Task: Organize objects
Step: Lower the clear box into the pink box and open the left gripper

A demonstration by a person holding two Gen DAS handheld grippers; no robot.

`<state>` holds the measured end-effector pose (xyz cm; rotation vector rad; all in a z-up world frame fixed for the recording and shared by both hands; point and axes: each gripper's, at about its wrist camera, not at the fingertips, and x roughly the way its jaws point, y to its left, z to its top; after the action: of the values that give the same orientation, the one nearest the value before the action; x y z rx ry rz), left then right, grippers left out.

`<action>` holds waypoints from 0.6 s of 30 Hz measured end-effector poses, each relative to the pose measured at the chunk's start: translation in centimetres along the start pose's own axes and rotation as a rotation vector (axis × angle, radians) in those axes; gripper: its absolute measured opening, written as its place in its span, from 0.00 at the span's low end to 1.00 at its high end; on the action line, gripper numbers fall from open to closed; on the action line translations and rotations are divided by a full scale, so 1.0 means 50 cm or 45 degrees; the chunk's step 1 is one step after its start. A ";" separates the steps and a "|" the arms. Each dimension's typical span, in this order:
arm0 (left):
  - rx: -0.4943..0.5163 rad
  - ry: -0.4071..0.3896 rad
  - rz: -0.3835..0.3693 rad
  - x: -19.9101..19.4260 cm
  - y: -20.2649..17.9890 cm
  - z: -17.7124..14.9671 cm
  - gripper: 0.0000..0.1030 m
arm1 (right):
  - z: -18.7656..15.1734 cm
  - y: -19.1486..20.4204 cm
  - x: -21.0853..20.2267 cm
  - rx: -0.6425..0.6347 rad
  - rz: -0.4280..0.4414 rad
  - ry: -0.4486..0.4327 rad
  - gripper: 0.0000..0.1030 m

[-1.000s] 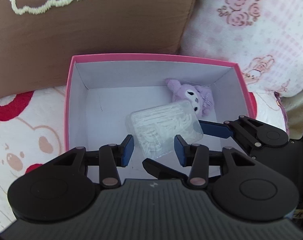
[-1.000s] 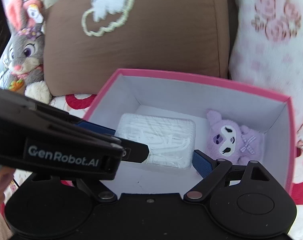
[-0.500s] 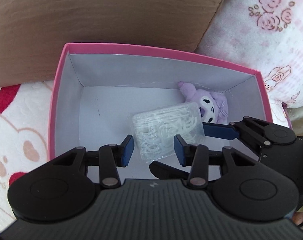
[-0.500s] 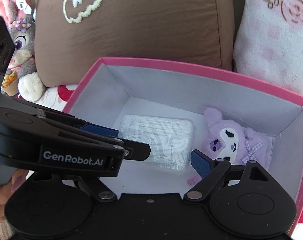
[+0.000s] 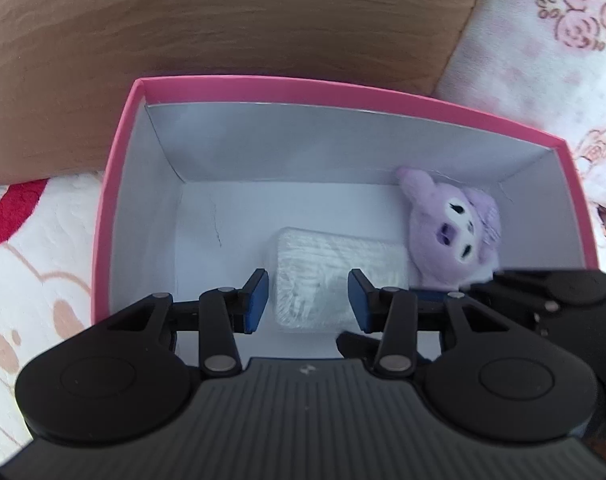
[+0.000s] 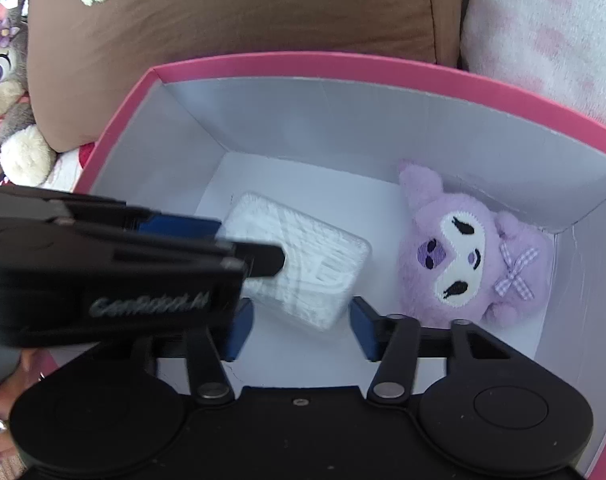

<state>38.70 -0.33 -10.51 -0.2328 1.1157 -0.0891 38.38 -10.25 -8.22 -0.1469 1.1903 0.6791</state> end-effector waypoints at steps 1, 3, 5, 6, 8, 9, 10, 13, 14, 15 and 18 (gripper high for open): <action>-0.001 -0.008 0.002 0.002 -0.002 0.000 0.41 | 0.000 0.000 0.003 0.014 -0.011 0.005 0.52; -0.006 -0.013 -0.008 0.005 -0.005 0.001 0.41 | -0.002 0.006 0.003 -0.004 -0.054 -0.012 0.52; -0.020 0.004 -0.029 0.006 -0.008 -0.001 0.41 | -0.005 0.014 0.001 -0.044 -0.113 -0.014 0.51; -0.024 0.018 -0.035 0.008 -0.009 -0.003 0.40 | -0.007 0.018 0.000 -0.063 -0.144 -0.019 0.51; -0.023 0.014 -0.029 0.007 -0.015 -0.008 0.40 | -0.011 0.025 -0.004 -0.105 -0.188 -0.031 0.50; -0.021 0.006 -0.022 0.007 -0.019 -0.009 0.40 | -0.012 0.026 -0.007 -0.110 -0.193 -0.042 0.50; -0.022 0.000 -0.017 0.006 -0.022 -0.011 0.40 | -0.013 0.026 -0.009 -0.115 -0.193 -0.050 0.50; -0.034 -0.005 -0.031 0.005 -0.026 -0.014 0.40 | -0.014 0.016 -0.012 -0.126 -0.196 -0.058 0.49; -0.046 -0.001 -0.045 0.004 -0.024 -0.016 0.40 | -0.015 0.013 -0.016 -0.130 -0.202 -0.063 0.49; -0.062 0.003 -0.055 0.005 -0.020 -0.017 0.40 | -0.018 0.012 -0.021 -0.133 -0.208 -0.071 0.49; -0.056 -0.027 -0.022 -0.002 -0.018 -0.020 0.40 | -0.027 0.002 -0.046 -0.118 -0.175 -0.100 0.49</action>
<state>37.80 -1.31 -10.63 -0.2820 1.0950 -0.0776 36.80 -11.73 -6.66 -0.2750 1.0639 0.6137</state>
